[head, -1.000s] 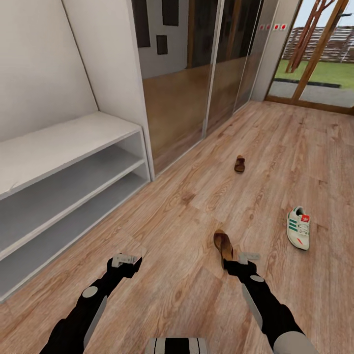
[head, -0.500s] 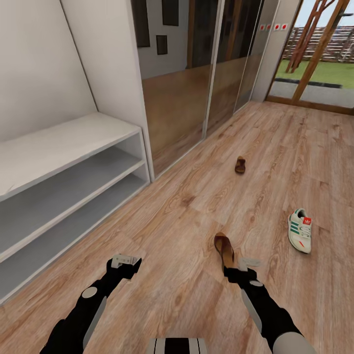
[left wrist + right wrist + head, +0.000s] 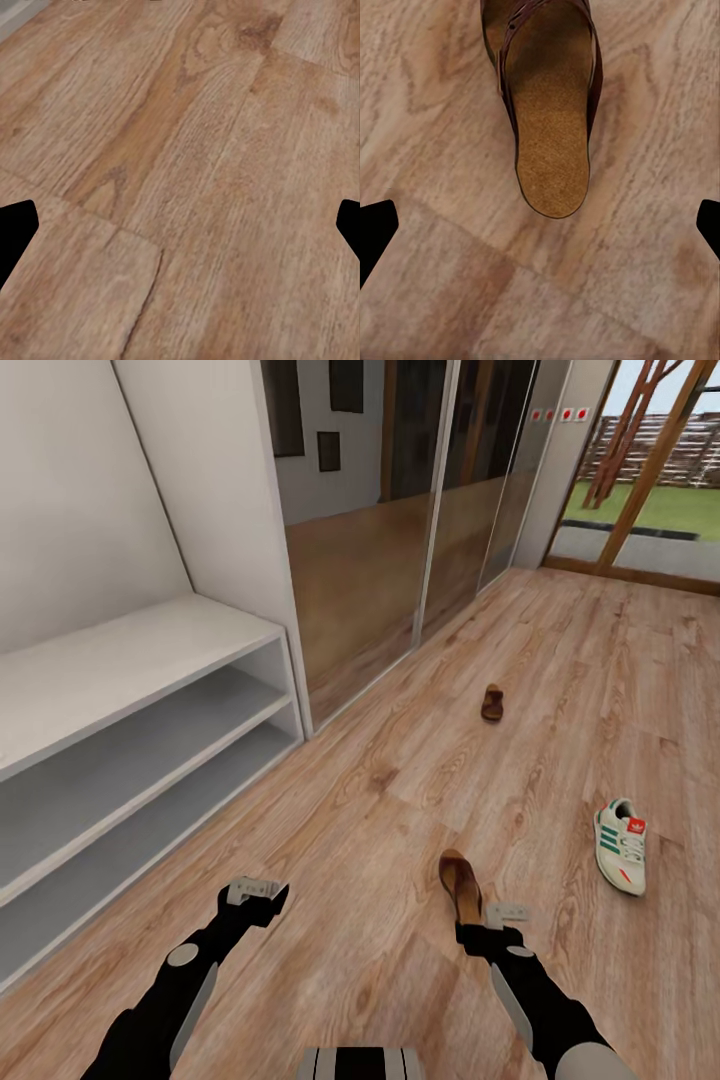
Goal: Pick up the two gym shoes and the two sandals from the corridor floor and place them onto the hallstand (shoe rack) in the corridor, making sure they are on the rack and not on the floor. Arrange them so the two gym shoes are next to each other and the two sandals are next to each other.
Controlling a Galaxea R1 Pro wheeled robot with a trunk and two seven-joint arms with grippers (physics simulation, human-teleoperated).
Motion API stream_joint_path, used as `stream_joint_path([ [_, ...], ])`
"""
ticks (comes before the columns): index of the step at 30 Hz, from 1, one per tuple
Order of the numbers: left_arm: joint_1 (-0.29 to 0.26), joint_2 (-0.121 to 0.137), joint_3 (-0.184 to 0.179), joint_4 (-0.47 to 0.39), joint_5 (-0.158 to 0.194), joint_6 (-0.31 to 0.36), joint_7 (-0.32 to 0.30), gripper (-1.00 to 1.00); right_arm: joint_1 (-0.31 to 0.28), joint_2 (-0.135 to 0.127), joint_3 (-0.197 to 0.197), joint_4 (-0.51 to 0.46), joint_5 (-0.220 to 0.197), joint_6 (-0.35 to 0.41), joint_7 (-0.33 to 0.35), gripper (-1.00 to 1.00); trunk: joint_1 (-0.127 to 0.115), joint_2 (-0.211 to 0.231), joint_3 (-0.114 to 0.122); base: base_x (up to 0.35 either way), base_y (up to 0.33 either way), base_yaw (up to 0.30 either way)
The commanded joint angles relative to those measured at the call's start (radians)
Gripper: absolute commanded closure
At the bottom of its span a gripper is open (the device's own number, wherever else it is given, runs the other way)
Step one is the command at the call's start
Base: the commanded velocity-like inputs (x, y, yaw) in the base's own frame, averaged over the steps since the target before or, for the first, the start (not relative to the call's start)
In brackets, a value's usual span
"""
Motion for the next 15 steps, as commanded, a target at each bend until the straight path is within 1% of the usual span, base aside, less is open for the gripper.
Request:
stream_joint_path([
  [1,0.000,0.000,-0.001,-0.001,-0.001,0.003,-0.002,-1.00,0.000,0.000,0.001,0.000,-0.006,0.005,-0.004,-1.00,0.000,0.000,-0.001,0.084,0.000,0.000],
  [5,0.000,0.000,-0.001,0.001,-0.001,0.003,-0.002,-1.00,0.000,-0.001,0.001,0.003,-0.006,0.005,-0.004,-1.00,0.000,0.000,-0.001,0.174,0.000,0.000],
  [12,0.000,-0.002,-0.002,0.005,0.001,0.003,-0.001,-1.00,0.000,-0.001,0.001,0.004,-0.006,0.006,-0.004,-1.00,0.000,0.000,-0.001,0.278,0.000,0.000],
  [15,0.000,-0.002,-0.003,0.006,0.000,0.003,-0.002,-1.00,0.000,-0.001,0.001,0.003,-0.006,0.006,-0.004,-1.00,0.000,0.000,-0.001,0.197,0.000,0.000],
])
